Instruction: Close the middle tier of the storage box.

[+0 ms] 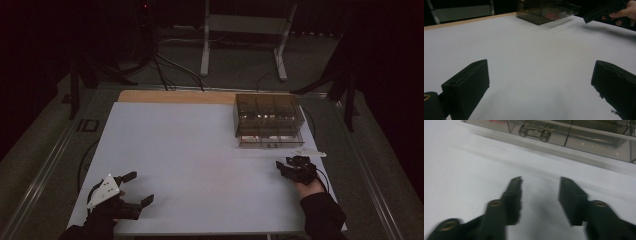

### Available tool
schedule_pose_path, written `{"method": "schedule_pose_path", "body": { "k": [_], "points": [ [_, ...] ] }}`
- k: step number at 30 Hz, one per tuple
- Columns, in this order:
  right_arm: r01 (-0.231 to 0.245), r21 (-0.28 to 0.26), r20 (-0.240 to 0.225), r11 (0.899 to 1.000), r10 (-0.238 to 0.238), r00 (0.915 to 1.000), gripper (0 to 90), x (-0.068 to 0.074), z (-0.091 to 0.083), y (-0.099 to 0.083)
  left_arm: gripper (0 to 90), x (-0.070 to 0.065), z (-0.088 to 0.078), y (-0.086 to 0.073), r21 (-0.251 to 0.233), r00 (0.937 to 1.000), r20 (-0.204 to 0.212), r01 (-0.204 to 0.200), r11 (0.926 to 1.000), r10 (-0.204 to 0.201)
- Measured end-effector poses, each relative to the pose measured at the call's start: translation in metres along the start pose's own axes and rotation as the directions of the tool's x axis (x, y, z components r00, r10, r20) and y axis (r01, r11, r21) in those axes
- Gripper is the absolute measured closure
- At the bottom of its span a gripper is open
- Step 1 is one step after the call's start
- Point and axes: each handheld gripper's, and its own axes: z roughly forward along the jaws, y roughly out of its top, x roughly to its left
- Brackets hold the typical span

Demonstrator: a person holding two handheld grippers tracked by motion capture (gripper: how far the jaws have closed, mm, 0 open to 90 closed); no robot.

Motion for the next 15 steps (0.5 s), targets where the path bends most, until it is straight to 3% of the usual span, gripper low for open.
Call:
{"method": "schedule_pose_path", "body": {
  "k": [14, 15],
  "points": [
    [0.051, 0.001, -0.005, 0.999, -0.051, 0.9987, 78.8, 0.0036, -0.0003, 0.0027, 3.3, 0.0003, 0.0003, -0.0001, 0.000, 1.0000, 0.000, 0.001, 1.0000, -0.001],
    [0.056, -0.001, -0.005, 0.998, -0.056, 0.9984, 83.4, 0.0035, -0.0007, 0.0032, 3.3, 0.0002, 0.0003, -0.0002, 0.001, 1.0000, 0.001, 0.001, 1.0000, -0.001]
  ]
}}
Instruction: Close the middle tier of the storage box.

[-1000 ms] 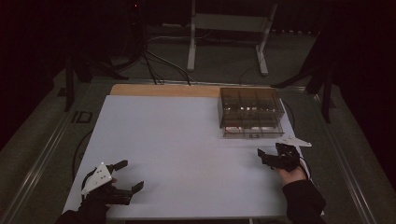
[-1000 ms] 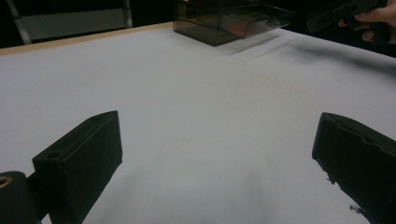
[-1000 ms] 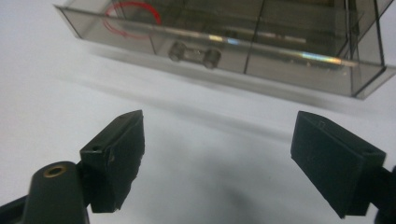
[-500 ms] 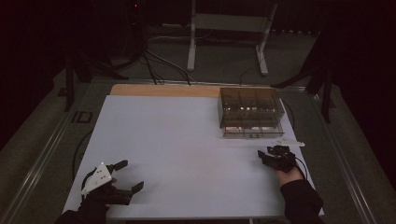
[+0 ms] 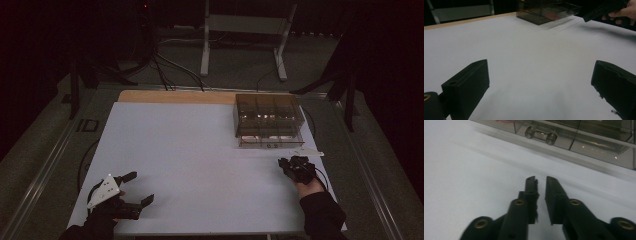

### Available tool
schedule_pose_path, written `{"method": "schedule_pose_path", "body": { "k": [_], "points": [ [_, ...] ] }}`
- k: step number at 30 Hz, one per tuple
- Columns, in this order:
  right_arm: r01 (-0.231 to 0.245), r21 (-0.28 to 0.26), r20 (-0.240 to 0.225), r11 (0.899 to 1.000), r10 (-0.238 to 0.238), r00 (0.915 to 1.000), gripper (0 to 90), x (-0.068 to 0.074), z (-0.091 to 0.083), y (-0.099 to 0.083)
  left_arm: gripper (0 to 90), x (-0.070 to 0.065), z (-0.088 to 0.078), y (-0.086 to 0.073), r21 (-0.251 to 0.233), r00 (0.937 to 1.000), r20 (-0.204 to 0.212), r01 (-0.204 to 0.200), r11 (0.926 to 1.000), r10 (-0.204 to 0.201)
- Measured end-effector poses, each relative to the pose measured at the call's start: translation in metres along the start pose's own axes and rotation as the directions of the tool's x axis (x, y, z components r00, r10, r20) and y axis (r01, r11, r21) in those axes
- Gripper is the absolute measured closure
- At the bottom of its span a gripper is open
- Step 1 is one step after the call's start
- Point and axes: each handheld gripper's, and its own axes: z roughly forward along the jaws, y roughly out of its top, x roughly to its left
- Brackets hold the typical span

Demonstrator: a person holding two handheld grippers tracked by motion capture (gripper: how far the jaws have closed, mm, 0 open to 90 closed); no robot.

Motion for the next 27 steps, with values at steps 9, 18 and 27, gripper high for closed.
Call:
{"method": "schedule_pose_path", "body": {
  "k": [9, 18, 27],
  "points": [
    [0.011, -0.008, -0.010, 1.000, -0.011, 0.9999, 90.0, 0.000, -0.002, 0.004, 3.3, 0.000, 0.000, 0.000, -0.001, 1.0000, 0.000, 0.002, 1.0000, -0.002],
    [0.027, -0.026, 0.002, 0.999, -0.027, 0.9996, 90.0, -0.001, -0.001, 0.010, 3.3, 0.000, 0.000, 0.000, 0.003, 1.0000, 0.001, 0.003, 1.0000, -0.003],
    [0.021, -0.048, 0.018, 0.999, -0.020, 0.9996, 90.0, -0.003, 0.003, 0.017, 3.3, 0.000, 0.000, 0.000, 0.000, 1.0000, -0.002, 0.003, 1.0000, -0.003]
  ]
}}
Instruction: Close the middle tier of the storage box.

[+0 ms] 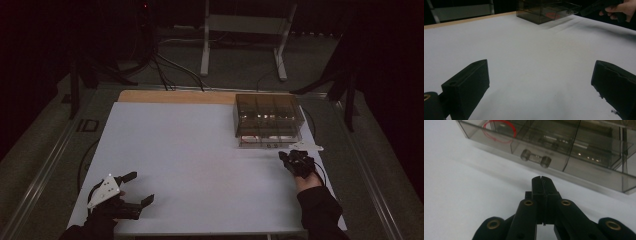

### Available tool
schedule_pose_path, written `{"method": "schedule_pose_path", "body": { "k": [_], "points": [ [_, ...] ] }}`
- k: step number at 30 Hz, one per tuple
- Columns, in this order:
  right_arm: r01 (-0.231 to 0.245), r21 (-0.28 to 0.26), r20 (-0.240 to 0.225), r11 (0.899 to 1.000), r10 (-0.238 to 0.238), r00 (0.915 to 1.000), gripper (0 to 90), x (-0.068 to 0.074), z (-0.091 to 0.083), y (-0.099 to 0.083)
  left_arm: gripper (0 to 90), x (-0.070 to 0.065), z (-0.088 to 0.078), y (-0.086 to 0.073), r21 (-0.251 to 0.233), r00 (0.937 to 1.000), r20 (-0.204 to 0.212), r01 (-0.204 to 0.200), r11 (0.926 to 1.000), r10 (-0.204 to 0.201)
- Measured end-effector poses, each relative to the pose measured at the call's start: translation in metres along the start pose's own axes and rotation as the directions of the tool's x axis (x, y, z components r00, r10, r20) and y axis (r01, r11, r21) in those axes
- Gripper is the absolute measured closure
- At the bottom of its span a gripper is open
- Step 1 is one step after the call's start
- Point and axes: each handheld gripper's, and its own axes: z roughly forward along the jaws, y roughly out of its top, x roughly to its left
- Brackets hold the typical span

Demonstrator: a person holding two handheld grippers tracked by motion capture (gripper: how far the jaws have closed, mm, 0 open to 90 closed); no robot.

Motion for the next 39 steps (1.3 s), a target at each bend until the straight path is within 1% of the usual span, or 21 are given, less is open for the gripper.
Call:
{"method": "schedule_pose_path", "body": {
  "k": [4, 9, 16, 23, 28, 34, 39],
  "points": [
    [-0.008, -0.012, -0.003, 1.000, 0.008, 1.0000, 90.0, -0.002, 0.000, 0.002, 3.3, 0.000, 0.000, -0.001, 0.004, 1.0000, 0.002, 0.001, 1.0000, -0.001],
    [-0.015, -0.013, 0.006, 1.000, 0.015, 0.9999, 90.0, -0.005, 0.003, 0.003, 3.3, 0.000, 0.000, -0.001, 0.006, 1.0000, 0.003, 0.002, 1.0000, -0.002],
    [-0.020, -0.029, 0.021, 0.999, 0.021, 0.9996, 90.0, -0.007, 0.006, 0.009, 3.3, 0.000, 0.000, -0.001, 0.002, 1.0000, 0.001, 0.002, 1.0000, -0.002],
    [-0.021, -0.022, 0.035, 1.000, 0.022, 0.9991, 90.0, -0.009, 0.012, 0.011, 3.3, 0.000, 0.000, -0.001, 0.002, 1.0000, 0.000, 0.006, 1.0000, -0.006],
    [-0.021, -0.025, 0.038, 0.999, 0.022, 0.9990, 90.0, -0.010, 0.014, 0.013, 3.3, 0.000, 0.000, -0.001, 0.005, 1.0000, 0.000, 0.005, 1.0000, -0.005],
    [-0.018, -0.013, 0.046, 1.000, 0.019, 0.9988, 90.0, -0.011, 0.018, 0.013, 3.3, 0.000, 0.000, -0.001, 0.004, 1.0000, 0.000, 0.005, 1.0000, -0.005],
    [-0.019, -0.009, 0.044, 1.000, 0.019, 0.9988, 90.0, -0.012, 0.020, 0.011, 3.3, 0.000, 0.000, -0.001, 0.008, 1.0000, 0.002, 0.002, 1.0000, -0.003]
  ]
}}
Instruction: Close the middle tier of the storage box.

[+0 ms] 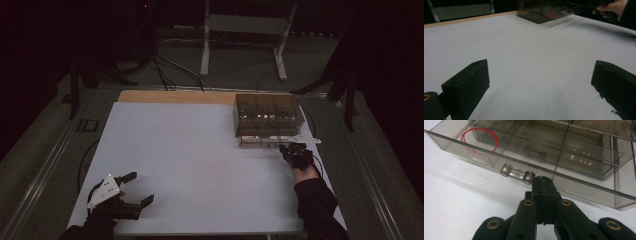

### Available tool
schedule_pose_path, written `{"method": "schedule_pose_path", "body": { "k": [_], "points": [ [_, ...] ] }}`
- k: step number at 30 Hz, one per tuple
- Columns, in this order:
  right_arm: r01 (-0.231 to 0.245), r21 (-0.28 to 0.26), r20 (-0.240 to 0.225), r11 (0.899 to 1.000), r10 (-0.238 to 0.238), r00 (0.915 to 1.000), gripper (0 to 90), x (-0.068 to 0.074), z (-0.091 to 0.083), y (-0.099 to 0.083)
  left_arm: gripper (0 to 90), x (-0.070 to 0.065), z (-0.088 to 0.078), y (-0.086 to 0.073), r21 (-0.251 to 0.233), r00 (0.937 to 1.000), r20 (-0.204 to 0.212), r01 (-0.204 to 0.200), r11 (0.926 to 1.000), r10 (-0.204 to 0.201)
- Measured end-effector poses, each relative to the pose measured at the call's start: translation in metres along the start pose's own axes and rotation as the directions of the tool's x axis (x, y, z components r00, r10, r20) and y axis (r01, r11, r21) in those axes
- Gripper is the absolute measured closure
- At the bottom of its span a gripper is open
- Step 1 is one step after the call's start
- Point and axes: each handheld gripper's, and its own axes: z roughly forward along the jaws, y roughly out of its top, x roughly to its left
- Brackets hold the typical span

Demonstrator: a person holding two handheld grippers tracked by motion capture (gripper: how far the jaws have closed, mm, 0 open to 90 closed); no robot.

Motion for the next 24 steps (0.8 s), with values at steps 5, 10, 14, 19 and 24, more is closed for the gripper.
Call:
{"method": "schedule_pose_path", "body": {
  "k": [5, 10, 14, 19, 24],
  "points": [
    [0.001, 0.003, -0.007, 1.000, -0.001, 1.0000, 90.0, -0.0004, 0.0013, -0.0006, 3.3, 0.0001, 0.0002, -0.0002, 0.002, 1.0000, 0.000, -0.001, 1.0000, 0.001],
    [0.003, 0.008, -0.002, 1.000, -0.003, 1.0000, 90.0, -0.0002, 0.0040, 0.0005, 3.3, -0.0002, 0.0002, 0.0000, 0.000, 1.0000, -0.001, -0.002, 1.0000, 0.002],
    [0.012, 0.015, 0.002, 1.000, -0.012, 0.9999, 90.0, 0.0009, 0.0055, 0.0002, 3.3, 0.0003, -0.0003, 0.0002, -0.003, 1.0000, -0.003, 0.001, 1.0000, -0.001],
    [0.007, 0.011, -0.001, 1.000, -0.007, 1.0000, 90.0, 0.0004, 0.0049, 0.0006, 3.3, -0.0002, 0.0000, 0.0000, 0.001, 1.0000, -0.001, -0.002, 1.0000, 0.002],
    [0.004, 0.013, -0.007, 1.000, -0.004, 1.0000, 90.0, 0.0008, 0.0058, 0.0006, 3.3, 0.0001, -0.0002, -0.0002, 0.002, 1.0000, -0.002, -0.002, 1.0000, 0.002]
  ]
}}
